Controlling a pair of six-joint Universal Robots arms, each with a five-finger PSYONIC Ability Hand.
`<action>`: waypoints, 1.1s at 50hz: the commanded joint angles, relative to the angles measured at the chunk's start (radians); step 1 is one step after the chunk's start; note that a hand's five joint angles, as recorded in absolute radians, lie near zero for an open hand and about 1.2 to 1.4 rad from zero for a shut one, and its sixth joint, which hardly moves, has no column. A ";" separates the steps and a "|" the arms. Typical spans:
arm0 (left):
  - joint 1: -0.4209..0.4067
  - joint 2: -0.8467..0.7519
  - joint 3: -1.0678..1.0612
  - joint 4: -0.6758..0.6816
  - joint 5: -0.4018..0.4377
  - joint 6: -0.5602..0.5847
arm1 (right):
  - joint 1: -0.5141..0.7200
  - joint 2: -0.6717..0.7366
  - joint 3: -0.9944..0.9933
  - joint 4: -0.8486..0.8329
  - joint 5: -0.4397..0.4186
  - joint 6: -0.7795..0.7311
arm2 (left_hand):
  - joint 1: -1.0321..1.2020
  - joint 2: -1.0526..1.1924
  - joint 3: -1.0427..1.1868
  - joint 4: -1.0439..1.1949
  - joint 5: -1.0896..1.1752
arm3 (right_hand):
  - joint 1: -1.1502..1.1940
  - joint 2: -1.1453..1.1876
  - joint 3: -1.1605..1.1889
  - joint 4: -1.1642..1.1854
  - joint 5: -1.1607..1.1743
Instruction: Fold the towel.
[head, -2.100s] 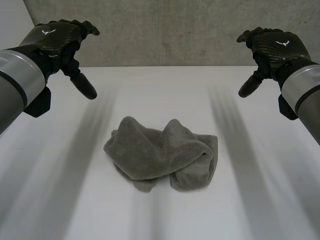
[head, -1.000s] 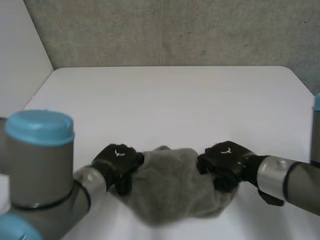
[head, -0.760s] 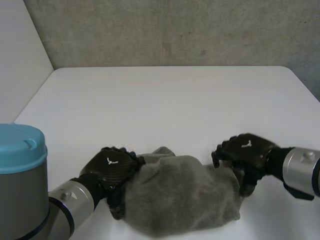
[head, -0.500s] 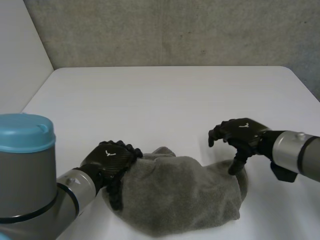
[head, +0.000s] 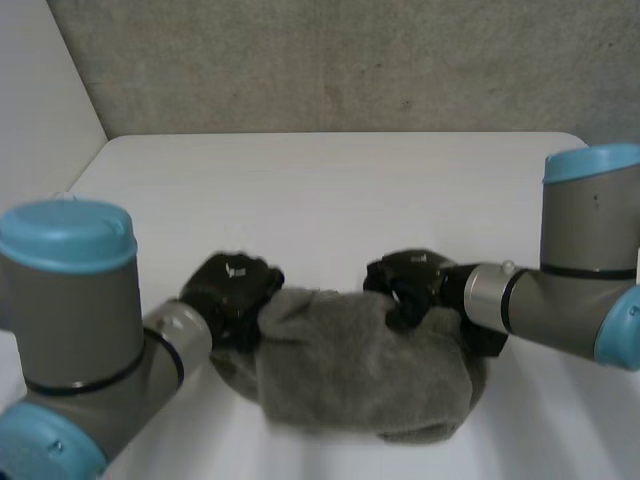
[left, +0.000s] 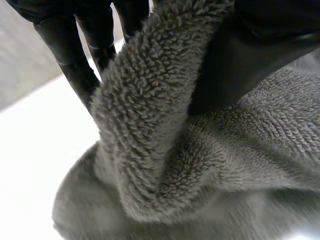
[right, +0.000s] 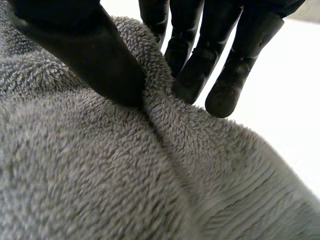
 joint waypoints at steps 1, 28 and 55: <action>0.011 0.042 0.236 0.043 -0.029 -0.022 | -0.028 -0.099 -0.177 -0.118 0.044 0.102 | -0.033 -0.091 -0.139 -0.099 -0.236 | 0.064 0.083 0.082 0.057 0.065; 0.005 0.228 -0.412 0.518 -0.009 -0.041 | -0.041 -0.436 0.478 -0.383 0.086 -0.230 | -0.033 -0.091 -0.139 -0.099 -0.236 | 0.064 0.083 0.082 0.057 0.065; 0.034 0.277 -0.312 0.262 0.101 0.134 | -0.092 -0.428 0.652 -0.442 0.087 -0.275 | -1.195 -1.253 -1.301 -1.262 -1.398 | 0.064 0.083 0.082 0.057 0.065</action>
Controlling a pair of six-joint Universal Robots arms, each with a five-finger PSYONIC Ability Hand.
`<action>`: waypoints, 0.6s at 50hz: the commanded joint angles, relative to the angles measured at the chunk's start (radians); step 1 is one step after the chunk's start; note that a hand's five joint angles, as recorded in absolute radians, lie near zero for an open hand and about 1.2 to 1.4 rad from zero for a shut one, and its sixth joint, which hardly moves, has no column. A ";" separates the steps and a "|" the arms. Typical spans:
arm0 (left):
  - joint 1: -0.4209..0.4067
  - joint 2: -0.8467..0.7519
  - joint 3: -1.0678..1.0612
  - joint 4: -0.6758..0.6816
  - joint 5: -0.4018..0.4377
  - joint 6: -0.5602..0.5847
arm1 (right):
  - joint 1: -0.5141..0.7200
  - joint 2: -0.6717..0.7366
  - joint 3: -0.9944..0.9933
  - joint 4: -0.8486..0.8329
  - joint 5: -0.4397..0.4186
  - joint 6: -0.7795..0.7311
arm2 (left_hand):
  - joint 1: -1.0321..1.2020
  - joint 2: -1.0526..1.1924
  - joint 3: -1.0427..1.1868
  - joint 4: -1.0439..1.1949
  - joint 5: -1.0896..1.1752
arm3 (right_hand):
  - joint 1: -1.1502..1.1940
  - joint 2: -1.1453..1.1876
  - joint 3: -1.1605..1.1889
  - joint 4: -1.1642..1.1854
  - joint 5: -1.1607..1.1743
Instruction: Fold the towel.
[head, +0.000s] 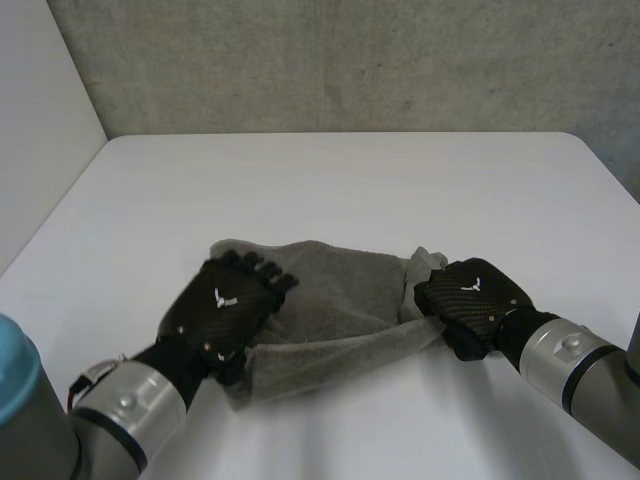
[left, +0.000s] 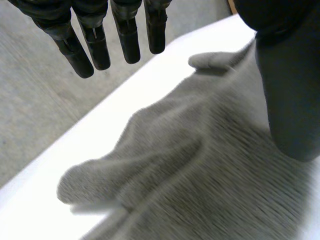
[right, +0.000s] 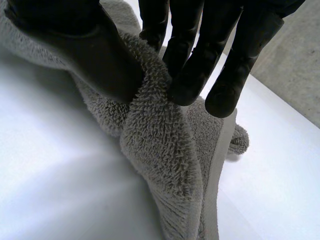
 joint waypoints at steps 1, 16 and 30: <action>0.034 -0.020 0.109 -0.047 0.001 0.000 | -0.001 0.007 0.030 -0.056 0.002 0.017 | -0.079 -0.070 -0.062 -0.075 -0.215 | 0.064 0.083 0.071 0.057 0.064; 0.132 -0.250 0.259 -0.336 -0.005 0.011 | -0.057 0.009 0.051 -0.071 0.001 0.012 | 0.007 0.015 0.023 0.010 -0.129 | 0.064 0.083 0.071 0.057 0.064; 0.206 -0.281 0.244 -0.376 0.001 0.008 | -0.077 0.015 0.050 -0.071 -0.001 0.006 | 0.285 0.293 0.302 0.288 0.149 | 0.064 0.083 0.071 0.057 0.064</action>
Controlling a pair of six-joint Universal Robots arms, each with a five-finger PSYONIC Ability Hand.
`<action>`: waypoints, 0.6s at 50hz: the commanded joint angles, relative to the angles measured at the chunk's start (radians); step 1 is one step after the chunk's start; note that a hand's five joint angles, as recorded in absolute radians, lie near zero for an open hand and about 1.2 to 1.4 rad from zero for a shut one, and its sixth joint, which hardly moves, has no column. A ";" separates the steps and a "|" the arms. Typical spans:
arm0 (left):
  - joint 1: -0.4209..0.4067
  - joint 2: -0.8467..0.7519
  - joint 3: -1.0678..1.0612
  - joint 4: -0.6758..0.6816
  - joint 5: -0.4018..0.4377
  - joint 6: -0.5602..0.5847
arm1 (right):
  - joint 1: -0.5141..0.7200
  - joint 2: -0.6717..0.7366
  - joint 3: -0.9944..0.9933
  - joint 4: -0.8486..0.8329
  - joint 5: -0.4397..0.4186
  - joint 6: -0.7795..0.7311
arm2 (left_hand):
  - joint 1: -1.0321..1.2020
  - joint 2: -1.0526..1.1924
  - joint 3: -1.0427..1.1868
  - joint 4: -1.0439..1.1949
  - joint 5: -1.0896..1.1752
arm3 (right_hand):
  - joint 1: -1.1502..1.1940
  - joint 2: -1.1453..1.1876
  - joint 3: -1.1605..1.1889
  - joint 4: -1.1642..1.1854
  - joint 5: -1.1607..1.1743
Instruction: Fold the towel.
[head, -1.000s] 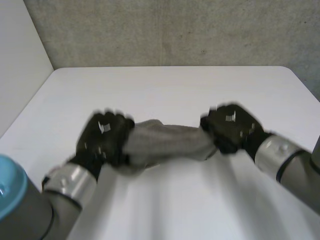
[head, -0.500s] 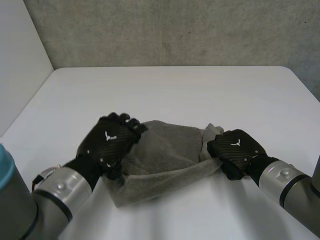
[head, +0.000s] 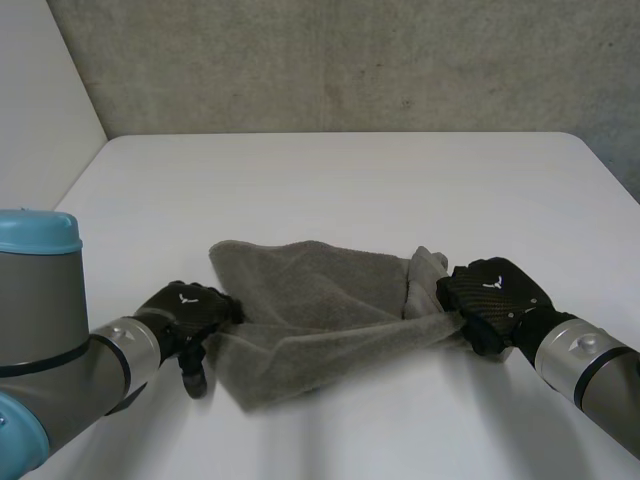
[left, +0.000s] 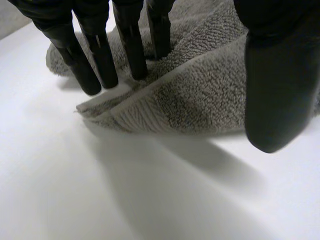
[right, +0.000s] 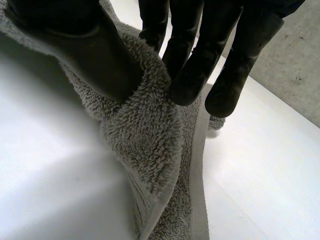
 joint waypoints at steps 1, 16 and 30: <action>0.013 -0.006 -0.012 0.012 0.004 -0.002 | 0.000 0.005 0.001 0.000 0.000 -0.002 | 0.097 0.108 0.102 0.099 -0.071 | 0.064 0.083 0.071 0.057 0.064; 0.013 -0.085 -0.016 0.114 -0.007 -0.002 | -0.005 0.007 0.001 0.000 0.003 -0.002 | 0.115 0.126 0.120 0.117 -0.053 | 0.064 0.083 0.071 0.057 0.064; 0.054 -0.075 -0.023 0.156 -0.047 -0.006 | -0.012 0.021 0.001 0.000 0.003 -0.002 | 0.165 0.176 0.170 0.167 -0.004 | 0.064 0.083 0.071 0.057 0.064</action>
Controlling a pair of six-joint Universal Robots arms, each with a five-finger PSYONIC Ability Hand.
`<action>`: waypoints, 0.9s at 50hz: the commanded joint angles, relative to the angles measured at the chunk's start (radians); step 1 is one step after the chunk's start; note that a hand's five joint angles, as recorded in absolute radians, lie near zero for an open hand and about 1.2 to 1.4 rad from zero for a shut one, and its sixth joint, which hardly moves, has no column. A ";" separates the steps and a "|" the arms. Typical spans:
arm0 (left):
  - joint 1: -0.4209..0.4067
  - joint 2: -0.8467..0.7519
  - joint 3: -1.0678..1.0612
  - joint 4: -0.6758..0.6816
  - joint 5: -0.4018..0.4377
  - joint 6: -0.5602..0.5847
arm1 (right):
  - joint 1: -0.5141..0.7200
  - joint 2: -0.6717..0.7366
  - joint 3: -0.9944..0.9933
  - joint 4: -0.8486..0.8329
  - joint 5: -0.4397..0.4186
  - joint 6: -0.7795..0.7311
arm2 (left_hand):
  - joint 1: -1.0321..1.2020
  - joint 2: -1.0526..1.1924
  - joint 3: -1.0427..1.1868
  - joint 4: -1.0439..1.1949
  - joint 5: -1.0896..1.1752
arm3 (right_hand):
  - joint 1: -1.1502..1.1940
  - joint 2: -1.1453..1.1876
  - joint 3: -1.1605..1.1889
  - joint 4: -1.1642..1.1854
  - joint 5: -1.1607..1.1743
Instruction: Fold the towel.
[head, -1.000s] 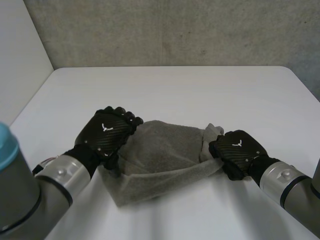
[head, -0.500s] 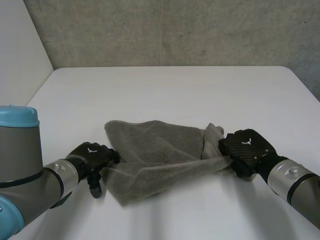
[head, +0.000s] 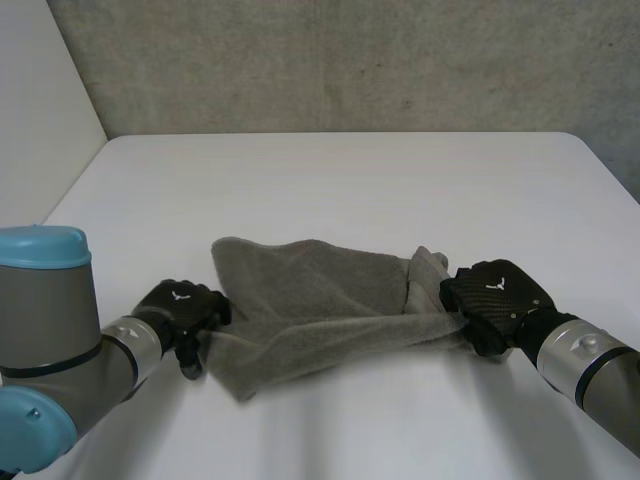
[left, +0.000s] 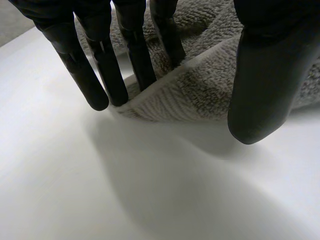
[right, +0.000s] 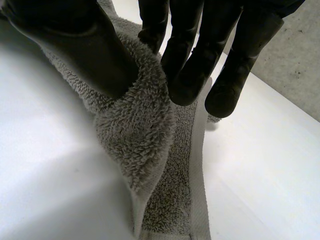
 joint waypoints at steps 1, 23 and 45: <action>0.019 0.009 -0.003 0.002 -0.009 -0.004 | -0.001 0.009 0.000 0.000 0.000 -0.002 | -0.071 -0.071 -0.070 -0.072 -0.242 | 0.064 0.083 0.071 0.056 0.064; -0.006 0.006 -0.025 0.009 0.002 -0.008 | -0.001 0.009 0.000 0.000 0.000 -0.002 | 0.015 0.014 0.015 0.014 -0.157 | 0.064 0.083 0.071 0.056 0.064; -0.084 0.238 0.090 0.039 -0.072 0.003 | -0.033 -0.228 -0.250 0.198 0.008 0.020 | 0.616 0.615 0.616 0.615 0.444 | 0.064 0.083 0.071 0.056 0.064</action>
